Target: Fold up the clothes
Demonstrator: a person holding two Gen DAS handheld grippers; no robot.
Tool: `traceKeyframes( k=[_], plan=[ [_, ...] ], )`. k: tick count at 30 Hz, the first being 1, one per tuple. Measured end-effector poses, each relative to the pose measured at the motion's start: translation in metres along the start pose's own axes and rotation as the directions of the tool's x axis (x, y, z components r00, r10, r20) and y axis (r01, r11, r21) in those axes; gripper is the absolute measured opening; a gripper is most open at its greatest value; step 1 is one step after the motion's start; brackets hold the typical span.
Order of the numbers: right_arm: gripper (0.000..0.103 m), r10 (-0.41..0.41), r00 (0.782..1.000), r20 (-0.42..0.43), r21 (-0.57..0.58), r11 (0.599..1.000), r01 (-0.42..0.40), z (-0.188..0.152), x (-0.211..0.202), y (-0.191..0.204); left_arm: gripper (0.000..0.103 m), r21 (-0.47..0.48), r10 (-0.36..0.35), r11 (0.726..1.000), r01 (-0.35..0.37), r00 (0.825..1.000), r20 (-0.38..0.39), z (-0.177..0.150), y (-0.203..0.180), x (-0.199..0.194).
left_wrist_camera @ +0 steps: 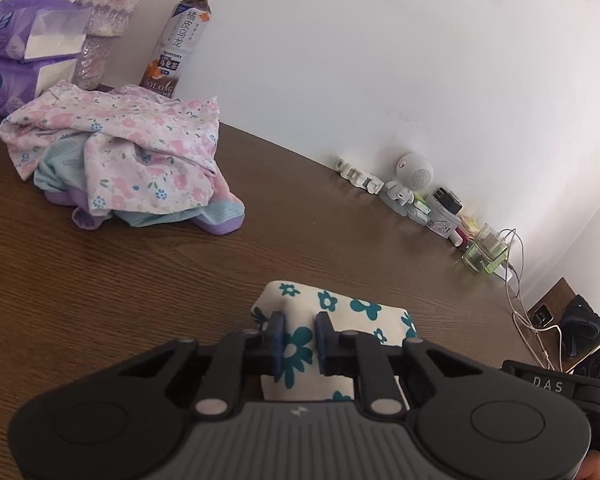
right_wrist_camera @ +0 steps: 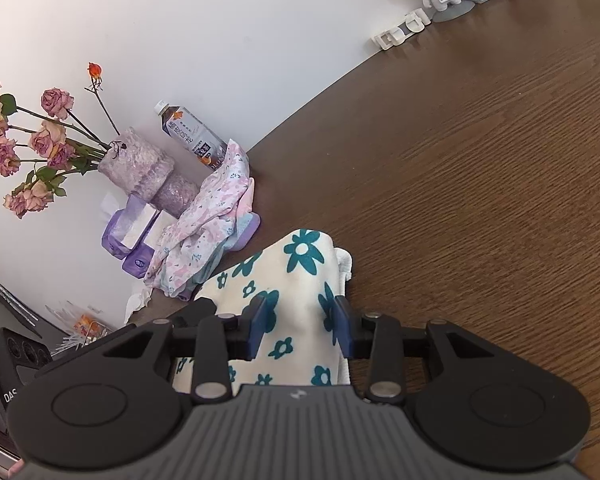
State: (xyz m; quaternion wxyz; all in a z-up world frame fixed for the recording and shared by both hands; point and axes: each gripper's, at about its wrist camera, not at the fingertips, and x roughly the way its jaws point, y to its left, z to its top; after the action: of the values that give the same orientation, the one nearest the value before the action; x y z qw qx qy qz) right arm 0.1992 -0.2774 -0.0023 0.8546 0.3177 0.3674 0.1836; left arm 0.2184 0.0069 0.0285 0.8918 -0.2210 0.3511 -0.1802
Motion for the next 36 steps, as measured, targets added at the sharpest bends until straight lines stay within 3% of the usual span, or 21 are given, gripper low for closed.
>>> traceKeyframes(
  k=[3,5,6,9,10,11,15,18,20,21,23,25,27,31,33,35,36],
  plan=[
    [0.039,-0.001,1.000,-0.006,0.002,1.000,0.001,-0.001,0.002,0.000,0.022,-0.045,-0.013,0.999,0.012,1.000,-0.001,0.002,0.005,0.002],
    [0.039,0.002,1.000,-0.001,0.003,1.000,-0.002,-0.002,0.001,0.000,0.040,-0.075,-0.021,0.997,0.021,1.000,-0.002,0.004,0.009,0.004],
    [0.039,0.003,1.000,0.002,0.002,1.000,-0.003,-0.002,0.001,0.000,0.042,-0.089,-0.025,0.996,0.025,1.000,-0.002,0.004,0.011,0.005],
    [0.039,0.001,1.000,0.000,0.002,1.000,-0.001,-0.002,0.002,-0.001,0.041,-0.134,-0.038,0.990,0.037,0.999,-0.003,0.006,0.016,0.007],
    [0.039,0.000,1.000,-0.001,0.002,1.000,0.000,-0.002,0.002,-0.001,0.033,-0.140,-0.043,0.989,0.042,0.999,-0.002,0.007,0.017,0.008],
    [0.039,0.000,1.000,-0.002,0.000,1.000,0.000,-0.002,0.003,-0.001,0.015,-0.127,-0.049,0.991,0.049,0.999,0.001,0.007,0.016,0.011],
    [0.039,-0.006,1.000,-0.002,-0.007,1.000,0.006,-0.002,0.003,-0.001,0.011,-0.069,-0.048,0.996,0.049,0.999,0.015,0.006,0.009,0.012],
    [0.040,-0.004,1.000,-0.005,-0.008,1.000,0.003,-0.002,0.003,-0.001,0.024,-0.098,-0.058,0.993,0.060,0.998,0.025,0.004,0.013,0.002],
    [0.046,-0.002,1.000,-0.006,-0.016,1.000,0.002,-0.001,0.002,0.001,0.057,-0.111,-0.063,0.992,0.063,0.998,-0.001,0.000,0.017,-0.006],
    [0.049,-0.001,1.000,-0.006,-0.026,1.000,0.001,-0.002,0.000,0.002,0.057,-0.110,-0.066,0.992,0.064,0.998,-0.015,-0.005,0.018,-0.011],
    [0.070,-0.005,1.000,-0.004,-0.057,0.998,0.004,-0.004,-0.005,0.007,0.058,-0.113,-0.073,0.991,0.068,0.997,-0.040,-0.014,0.020,-0.020],
    [0.082,-0.012,1.000,-0.002,-0.094,0.995,0.012,-0.008,-0.011,0.013,0.057,-0.118,-0.074,0.991,0.067,0.996,-0.054,-0.021,0.021,-0.027],
    [0.082,-0.018,1.000,0.002,-0.109,0.994,0.018,-0.013,-0.017,0.016,0.056,-0.113,-0.070,0.992,0.062,0.995,-0.066,-0.026,0.020,-0.033],
    [0.077,-0.028,1.000,0.006,-0.116,0.993,0.029,-0.025,-0.029,0.018,0.054,-0.077,-0.090,0.994,0.083,0.992,-0.089,-0.038,0.015,-0.039],
    [0.062,-0.011,1.000,-0.006,-0.108,0.994,0.010,-0.032,-0.031,0.016,0.045,-0.054,-0.101,0.994,0.096,0.990,-0.096,-0.044,0.012,-0.041],
    [0.036,0.002,1.000,-0.021,-0.103,0.995,-0.004,-0.038,-0.030,0.013,0.033,-0.046,-0.097,0.995,0.093,0.991,-0.090,-0.046,0.010,-0.043],
    [0.033,-0.004,1.000,-0.018,-0.109,0.994,0.002,-0.039,-0.029,0.013,0.032,-0.041,-0.094,0.995,0.091,0.992,-0.087,-0.047,0.010,-0.044]
  ],
)
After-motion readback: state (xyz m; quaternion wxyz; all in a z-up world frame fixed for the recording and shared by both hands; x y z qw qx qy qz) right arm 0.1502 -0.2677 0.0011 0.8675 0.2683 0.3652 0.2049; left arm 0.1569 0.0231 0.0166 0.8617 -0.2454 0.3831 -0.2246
